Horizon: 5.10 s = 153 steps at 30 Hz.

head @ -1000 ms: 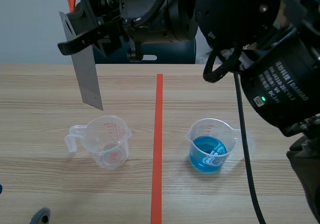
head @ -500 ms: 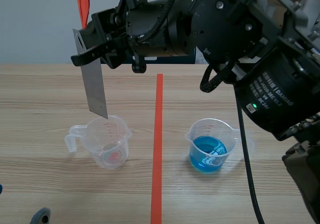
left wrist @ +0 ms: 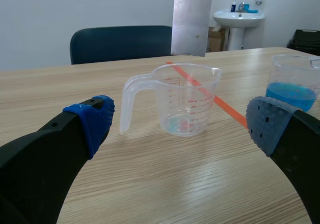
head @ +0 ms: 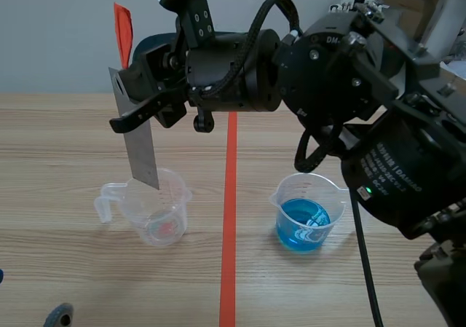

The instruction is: Do the redox reaction experiment. put the plate into the left beaker

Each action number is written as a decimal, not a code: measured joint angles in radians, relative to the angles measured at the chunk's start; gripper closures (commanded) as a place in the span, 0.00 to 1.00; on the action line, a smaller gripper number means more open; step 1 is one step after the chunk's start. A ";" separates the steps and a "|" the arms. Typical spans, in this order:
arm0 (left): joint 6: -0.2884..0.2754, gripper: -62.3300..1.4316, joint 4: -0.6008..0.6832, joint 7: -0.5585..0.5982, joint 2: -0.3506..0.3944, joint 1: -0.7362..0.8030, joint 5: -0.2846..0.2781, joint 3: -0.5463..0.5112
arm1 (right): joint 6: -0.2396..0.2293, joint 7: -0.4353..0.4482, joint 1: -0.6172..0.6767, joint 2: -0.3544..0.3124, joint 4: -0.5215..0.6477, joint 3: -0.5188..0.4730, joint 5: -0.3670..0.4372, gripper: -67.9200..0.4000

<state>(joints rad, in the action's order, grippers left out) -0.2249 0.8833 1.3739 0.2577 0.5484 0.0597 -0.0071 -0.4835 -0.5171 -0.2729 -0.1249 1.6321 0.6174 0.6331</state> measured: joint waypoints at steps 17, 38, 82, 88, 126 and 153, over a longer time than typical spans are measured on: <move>0.000 0.11 0.000 0.000 0.000 0.000 0.000 0.000 | -0.052 0.150 0.000 0.000 -0.189 0.000 -0.066 0.98; 0.000 0.11 0.000 0.000 0.000 0.000 0.000 0.000 | -0.090 0.342 0.000 0.050 -0.414 0.000 -0.204 0.99; 0.000 0.11 0.000 0.000 0.000 0.000 0.000 0.000 | -0.090 0.404 0.000 0.084 -0.419 0.007 -0.486 0.00; 0.000 0.11 0.000 0.000 0.000 0.000 0.000 0.000 | -0.090 0.404 0.000 0.084 -0.419 0.007 -0.486 0.00; 0.000 0.11 0.000 0.000 0.000 0.000 0.000 0.000 | -0.090 0.404 0.000 0.084 -0.419 0.007 -0.486 0.00; 0.000 0.11 0.000 0.000 0.000 0.000 0.000 0.000 | -0.090 0.404 0.000 0.083 -0.419 0.007 -0.486 0.00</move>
<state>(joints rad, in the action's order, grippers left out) -0.2249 0.8833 1.3735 0.2577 0.5484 0.0597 -0.0071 -0.5732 -0.1131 -0.2733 -0.0418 1.2133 0.6243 0.1474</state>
